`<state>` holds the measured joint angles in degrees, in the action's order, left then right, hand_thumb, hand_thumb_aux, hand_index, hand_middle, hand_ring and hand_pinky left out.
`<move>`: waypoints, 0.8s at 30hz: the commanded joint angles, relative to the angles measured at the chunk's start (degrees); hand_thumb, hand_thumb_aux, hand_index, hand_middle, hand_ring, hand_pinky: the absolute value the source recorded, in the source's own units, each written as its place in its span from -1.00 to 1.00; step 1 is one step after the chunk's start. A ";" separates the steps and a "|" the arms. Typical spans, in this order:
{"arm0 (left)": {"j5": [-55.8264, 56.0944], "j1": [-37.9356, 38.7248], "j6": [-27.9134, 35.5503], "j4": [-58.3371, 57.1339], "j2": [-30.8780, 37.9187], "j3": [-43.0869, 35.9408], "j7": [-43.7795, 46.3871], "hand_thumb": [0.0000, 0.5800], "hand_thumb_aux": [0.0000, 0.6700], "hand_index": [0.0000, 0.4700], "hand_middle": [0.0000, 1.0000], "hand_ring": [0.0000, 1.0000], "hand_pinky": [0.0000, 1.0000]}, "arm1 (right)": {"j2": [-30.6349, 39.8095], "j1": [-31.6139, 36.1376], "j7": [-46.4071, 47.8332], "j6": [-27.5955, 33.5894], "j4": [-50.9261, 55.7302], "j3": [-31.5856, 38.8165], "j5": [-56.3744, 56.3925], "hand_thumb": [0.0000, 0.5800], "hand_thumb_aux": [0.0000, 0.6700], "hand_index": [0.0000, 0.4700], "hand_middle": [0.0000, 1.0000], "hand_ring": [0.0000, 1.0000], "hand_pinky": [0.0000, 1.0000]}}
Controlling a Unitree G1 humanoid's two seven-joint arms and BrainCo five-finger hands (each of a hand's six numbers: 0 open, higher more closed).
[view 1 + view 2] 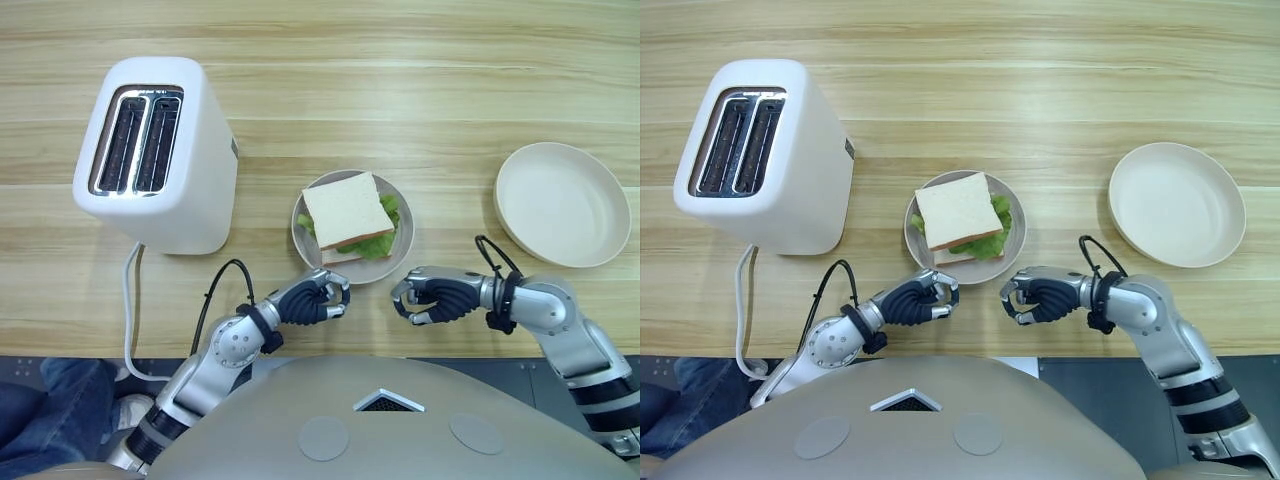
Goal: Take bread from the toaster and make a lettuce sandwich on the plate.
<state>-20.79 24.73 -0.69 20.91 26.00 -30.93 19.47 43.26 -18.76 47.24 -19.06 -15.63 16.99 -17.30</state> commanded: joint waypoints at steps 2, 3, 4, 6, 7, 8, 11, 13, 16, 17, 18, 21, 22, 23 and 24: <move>-2.13 -1.51 3.17 -5.21 -0.09 0.10 0.64 1.00 1.00 1.00 1.00 1.00 1.00 | -2.85 5.23 -3.15 0.20 5.12 2.62 -4.42 1.00 1.00 1.00 0.84 0.84 0.84; -2.24 -2.12 3.15 -5.85 -0.19 0.28 0.50 1.00 1.00 1.00 1.00 1.00 1.00 | -3.49 6.79 -3.98 0.26 6.73 2.91 -5.12 1.00 1.00 1.00 0.84 0.84 0.84; -1.98 -2.82 2.93 -6.52 -0.42 0.75 0.20 1.00 1.00 1.00 1.00 1.00 1.00 | -4.18 8.37 -4.52 0.47 8.33 3.26 -5.39 1.00 1.00 1.00 0.84 0.84 0.84; -1.59 -4.89 2.66 -7.84 -0.77 1.89 -0.16 1.00 1.00 1.00 1.00 1.00 1.00 | -6.18 11.84 -6.08 1.01 11.68 3.64 -5.75 1.00 1.00 1.00 0.84 0.84 0.84; -1.57 -6.26 2.65 -8.54 -0.87 2.45 -0.15 1.00 1.00 1.00 1.00 1.00 1.00 | -7.30 13.83 -7.21 1.28 13.55 3.63 -5.91 1.00 1.00 1.00 0.83 0.83 0.83; -1.48 -7.73 2.49 -9.50 -1.08 2.97 -0.23 1.00 1.00 1.00 1.00 1.00 1.00 | -8.29 15.64 -8.08 1.55 15.48 3.60 -5.73 1.00 1.00 1.00 0.84 0.84 0.84; -0.89 -13.14 1.70 -13.92 -2.07 4.48 -0.24 1.00 1.00 1.00 1.00 1.00 1.00 | -10.84 21.55 -11.14 1.12 22.21 3.76 -6.13 1.00 1.00 1.00 0.80 0.80 0.80; 0.13 -17.30 0.43 -18.05 -3.12 5.23 0.14 1.00 1.00 1.00 1.00 1.00 1.00 | -12.58 24.20 -12.06 0.28 26.11 4.50 -5.77 1.00 1.00 1.00 0.81 0.81 0.81; 1.53 -25.11 -1.73 -26.07 -4.36 6.85 0.80 1.00 1.00 1.00 1.00 1.00 1.00 | -15.86 27.56 -12.96 -1.29 32.16 5.10 -3.78 1.00 1.00 1.00 0.80 0.80 0.80; 1.64 -27.34 -2.34 -28.52 -4.55 7.32 0.86 1.00 1.00 1.00 1.00 1.00 1.00 | -17.08 28.82 -13.55 -1.74 34.36 4.97 -3.11 1.00 1.00 1.00 0.78 0.78 0.78; 1.69 -29.51 -2.95 -31.01 -4.87 7.89 0.64 1.00 1.00 1.00 1.00 1.00 1.00 | -18.39 30.45 -14.56 -2.40 37.06 4.95 -2.95 1.00 1.00 1.00 0.78 0.78 0.78; 1.85 -34.49 -4.85 -37.49 -5.88 8.82 -0.19 1.00 1.00 1.00 1.00 1.00 1.00 | -22.69 35.89 -17.27 -4.45 46.08 4.78 -2.12 1.00 1.00 1.00 0.75 0.75 0.75; 2.03 -35.66 -5.51 -39.31 -6.31 9.11 -0.51 1.00 1.00 1.00 1.00 1.00 1.00 | -24.00 37.92 -18.30 -5.22 49.38 4.76 -2.10 1.00 1.00 1.00 0.76 0.76 0.76; 2.03 -36.66 -6.13 -40.91 -6.68 9.25 -0.88 1.00 1.00 1.00 1.00 1.00 1.00 | -25.17 39.69 -19.20 -6.06 52.53 4.60 -1.88 1.00 1.00 1.00 0.76 0.76 0.76; 2.07 -37.48 -6.78 -42.34 -7.08 9.34 -1.15 1.00 1.00 1.00 1.00 1.00 1.00 | -26.07 41.31 -20.16 -6.84 55.37 4.50 -1.86 1.00 1.00 1.00 0.76 0.76 0.76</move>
<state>-18.43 -11.69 -7.66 -17.48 19.11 -21.83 18.27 18.78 19.99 28.15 -25.48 33.99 21.43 -18.98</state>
